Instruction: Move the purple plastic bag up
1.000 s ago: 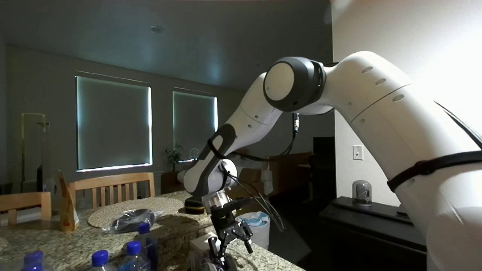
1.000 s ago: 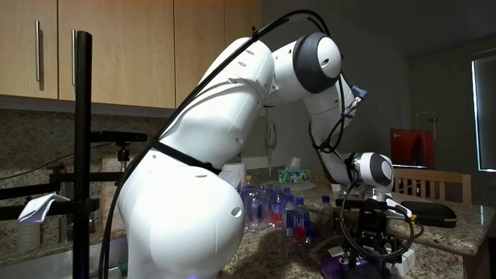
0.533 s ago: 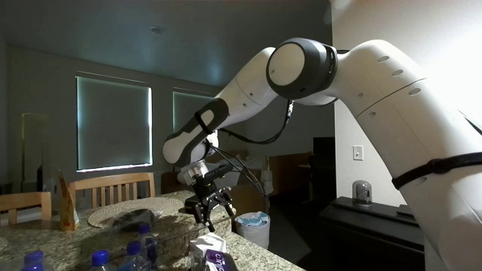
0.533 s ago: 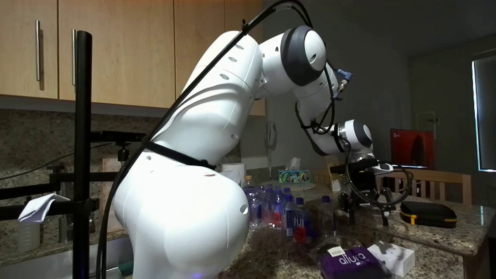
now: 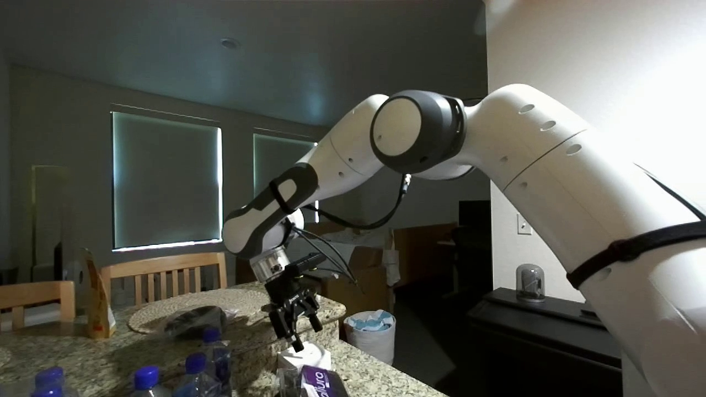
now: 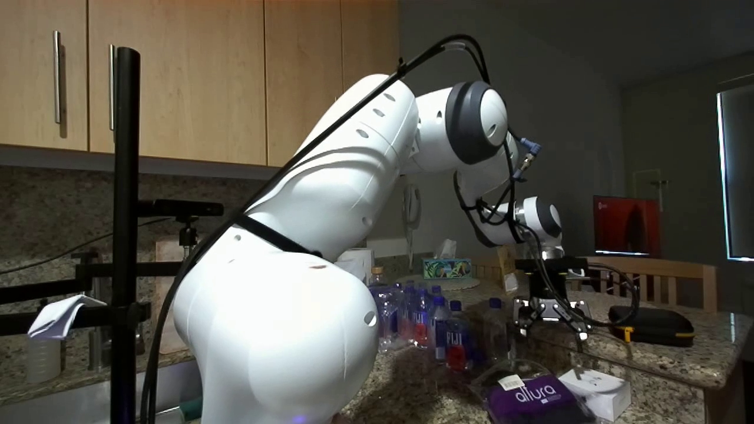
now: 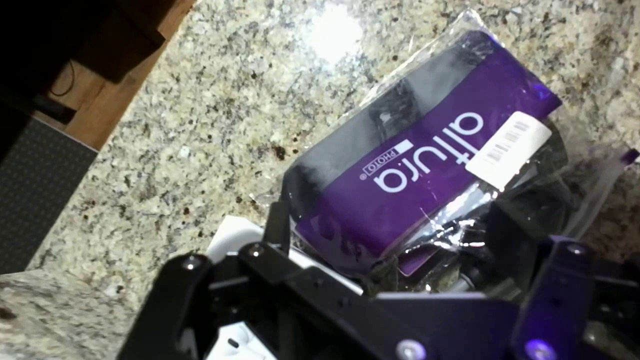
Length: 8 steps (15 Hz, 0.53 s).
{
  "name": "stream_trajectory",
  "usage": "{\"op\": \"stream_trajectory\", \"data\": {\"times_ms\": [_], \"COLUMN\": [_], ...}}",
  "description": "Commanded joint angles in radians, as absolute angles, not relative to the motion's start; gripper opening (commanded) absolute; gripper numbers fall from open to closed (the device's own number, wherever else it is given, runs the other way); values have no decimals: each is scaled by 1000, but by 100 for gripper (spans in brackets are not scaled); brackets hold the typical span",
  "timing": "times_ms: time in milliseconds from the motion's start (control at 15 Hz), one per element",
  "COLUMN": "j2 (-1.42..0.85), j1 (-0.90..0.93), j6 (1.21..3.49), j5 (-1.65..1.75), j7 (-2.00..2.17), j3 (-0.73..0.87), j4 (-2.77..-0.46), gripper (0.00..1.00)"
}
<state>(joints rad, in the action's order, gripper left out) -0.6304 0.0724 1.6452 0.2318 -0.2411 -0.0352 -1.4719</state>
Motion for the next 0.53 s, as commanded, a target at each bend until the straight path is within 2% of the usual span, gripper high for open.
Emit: {"op": "stream_trajectory", "data": {"times_ms": [0,467], "j2": [-686,-684], "j1": [68,88], "j6": [1599,1662], "j5": [245,190], "j7": [-359,-340], "j3": [-65,-126], "j4": [-1429,-1499], "gripper": [100,100]}}
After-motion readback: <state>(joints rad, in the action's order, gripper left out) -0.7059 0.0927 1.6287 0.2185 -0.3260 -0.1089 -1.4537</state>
